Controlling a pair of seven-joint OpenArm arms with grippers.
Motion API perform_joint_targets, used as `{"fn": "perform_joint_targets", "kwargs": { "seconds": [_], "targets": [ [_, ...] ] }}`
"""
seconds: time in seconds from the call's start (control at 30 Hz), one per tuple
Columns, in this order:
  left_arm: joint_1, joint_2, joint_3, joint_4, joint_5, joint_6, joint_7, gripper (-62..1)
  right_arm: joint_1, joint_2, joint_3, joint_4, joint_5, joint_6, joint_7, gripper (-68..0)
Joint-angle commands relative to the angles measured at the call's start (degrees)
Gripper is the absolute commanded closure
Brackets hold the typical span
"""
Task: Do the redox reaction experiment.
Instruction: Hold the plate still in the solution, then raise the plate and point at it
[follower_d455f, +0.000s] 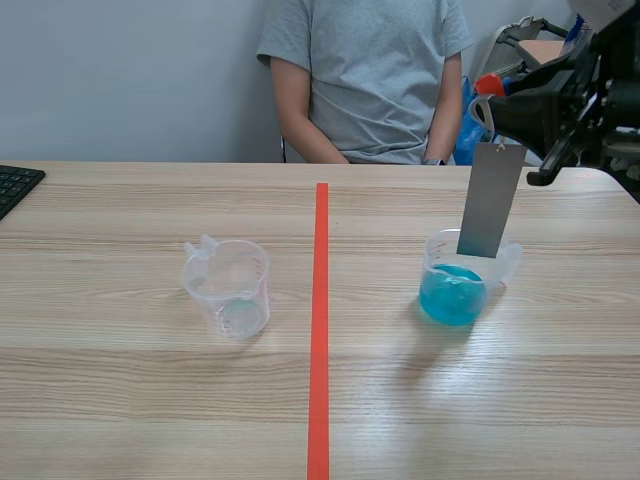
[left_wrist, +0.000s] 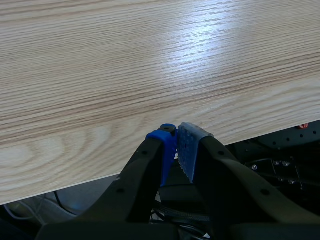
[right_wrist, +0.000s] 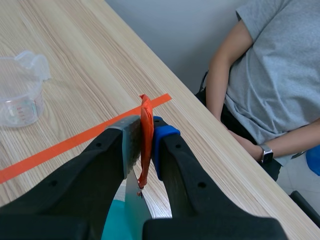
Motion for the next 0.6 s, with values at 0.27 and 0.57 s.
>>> {"fn": "perform_joint_targets", "kwargs": {
  "seconds": [0.27,0.57],
  "targets": [
    [0.02,-0.33,-0.42,0.42,-0.37,-0.13,-0.81,-5.1,1.29,1.29,5.77,6.80,6.86,0.33,-8.55,-1.3],
    [0.02,-0.33,-0.42,0.42,-0.37,-0.13,-0.81,-5.1,1.29,1.27,9.92,10.88,12.59,0.33,-14.88,-1.3]
  ]
}}
